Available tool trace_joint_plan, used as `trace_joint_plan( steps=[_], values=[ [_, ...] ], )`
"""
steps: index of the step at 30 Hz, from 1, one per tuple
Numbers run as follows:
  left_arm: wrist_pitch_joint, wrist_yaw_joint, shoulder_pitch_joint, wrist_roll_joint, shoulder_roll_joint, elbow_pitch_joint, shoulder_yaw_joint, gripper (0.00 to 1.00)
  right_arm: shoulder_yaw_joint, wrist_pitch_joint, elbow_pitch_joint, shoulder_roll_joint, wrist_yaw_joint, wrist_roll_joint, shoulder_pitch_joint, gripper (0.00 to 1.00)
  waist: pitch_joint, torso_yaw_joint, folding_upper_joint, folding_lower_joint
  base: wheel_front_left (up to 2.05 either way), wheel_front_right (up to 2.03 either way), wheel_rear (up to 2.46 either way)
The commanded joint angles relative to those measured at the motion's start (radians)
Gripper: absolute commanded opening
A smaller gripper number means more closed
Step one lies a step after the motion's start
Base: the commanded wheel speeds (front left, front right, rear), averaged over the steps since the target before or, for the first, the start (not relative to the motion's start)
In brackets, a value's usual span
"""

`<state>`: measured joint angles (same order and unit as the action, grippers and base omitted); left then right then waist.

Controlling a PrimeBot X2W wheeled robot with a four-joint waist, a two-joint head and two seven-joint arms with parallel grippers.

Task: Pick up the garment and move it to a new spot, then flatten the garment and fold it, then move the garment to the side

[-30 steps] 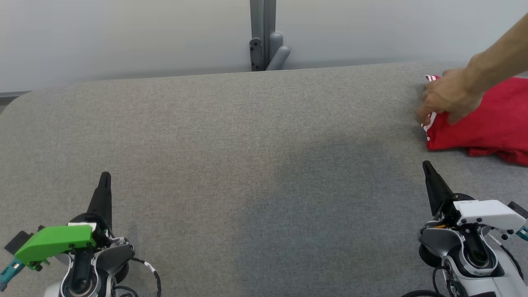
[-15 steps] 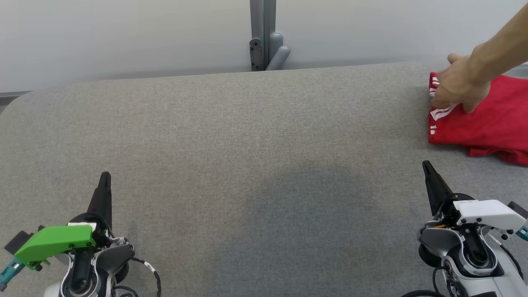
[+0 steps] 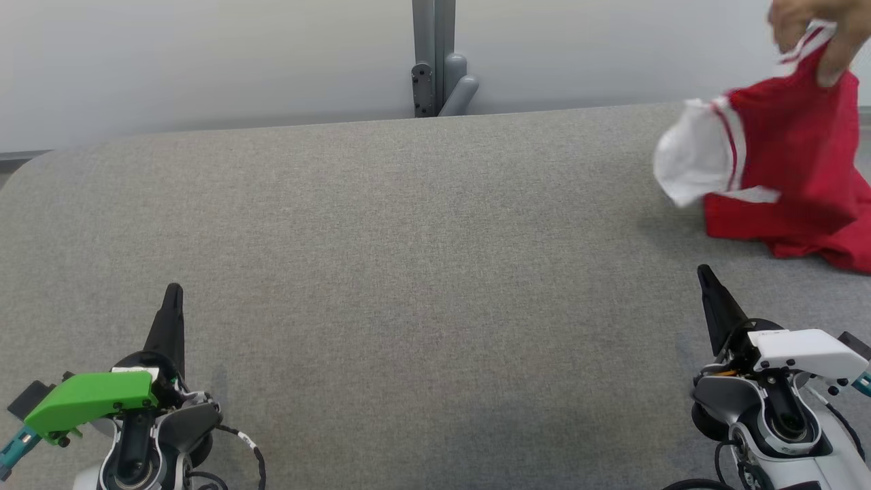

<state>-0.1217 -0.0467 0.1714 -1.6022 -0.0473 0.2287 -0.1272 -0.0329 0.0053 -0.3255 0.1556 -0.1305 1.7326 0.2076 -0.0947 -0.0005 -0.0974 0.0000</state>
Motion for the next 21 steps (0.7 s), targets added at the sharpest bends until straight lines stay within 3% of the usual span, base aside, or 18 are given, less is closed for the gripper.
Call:
trace_joint_plan(
  steps=[1,21],
  values=[
    [0.001,0.002,0.01,-0.001,-0.006,-0.003,-0.002,0.0,-0.002,-0.004,0.003,0.006,0.0,0.013,-0.012,0.0,0.0,0.0,0.0,0.0,0.0,0.0,0.0],
    [0.001,0.002,0.01,-0.001,-0.006,-0.003,-0.002,0.0,-0.031,-0.026,0.009,0.027,0.0,0.035,-0.013,0.0,0.0,0.0,0.0,0.0,0.0,0.0,0.0]
  ],
)
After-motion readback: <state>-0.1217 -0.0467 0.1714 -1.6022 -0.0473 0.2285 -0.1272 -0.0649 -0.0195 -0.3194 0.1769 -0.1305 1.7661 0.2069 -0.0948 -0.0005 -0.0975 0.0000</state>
